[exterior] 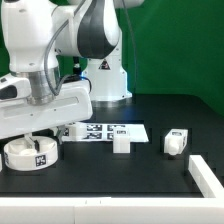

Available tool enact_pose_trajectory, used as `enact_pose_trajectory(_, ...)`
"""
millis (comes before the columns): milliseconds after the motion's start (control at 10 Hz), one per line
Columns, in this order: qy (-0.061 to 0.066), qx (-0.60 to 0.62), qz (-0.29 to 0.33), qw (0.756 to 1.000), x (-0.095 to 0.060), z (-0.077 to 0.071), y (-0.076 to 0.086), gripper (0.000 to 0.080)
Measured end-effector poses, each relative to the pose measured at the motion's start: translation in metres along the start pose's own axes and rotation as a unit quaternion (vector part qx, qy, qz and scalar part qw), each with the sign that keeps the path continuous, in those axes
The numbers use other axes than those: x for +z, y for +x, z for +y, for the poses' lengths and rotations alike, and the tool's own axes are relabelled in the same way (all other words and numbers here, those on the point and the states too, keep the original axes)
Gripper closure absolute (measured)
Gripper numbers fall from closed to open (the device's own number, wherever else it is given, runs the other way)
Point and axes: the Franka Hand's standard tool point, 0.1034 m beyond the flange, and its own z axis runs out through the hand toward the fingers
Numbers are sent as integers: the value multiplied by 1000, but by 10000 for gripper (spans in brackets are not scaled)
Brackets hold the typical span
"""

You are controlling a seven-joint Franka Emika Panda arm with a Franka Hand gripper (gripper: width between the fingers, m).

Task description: Assemble stool

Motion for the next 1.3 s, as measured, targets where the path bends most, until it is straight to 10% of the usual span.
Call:
enact_pose_trajectory(200, -2, -29, 3, 1000, -6, -15, 18, 485)
enact_pose_trajectory(500, -3, -111, -19, 994, -17, -66, 85, 485)
enact_pose_trajectory(1000, 1, -120, -22, 993, -12, -72, 82, 485)
enact_pose_trajectory(1300, 5, -230, -25, 973, 0, -121, 158, 485)
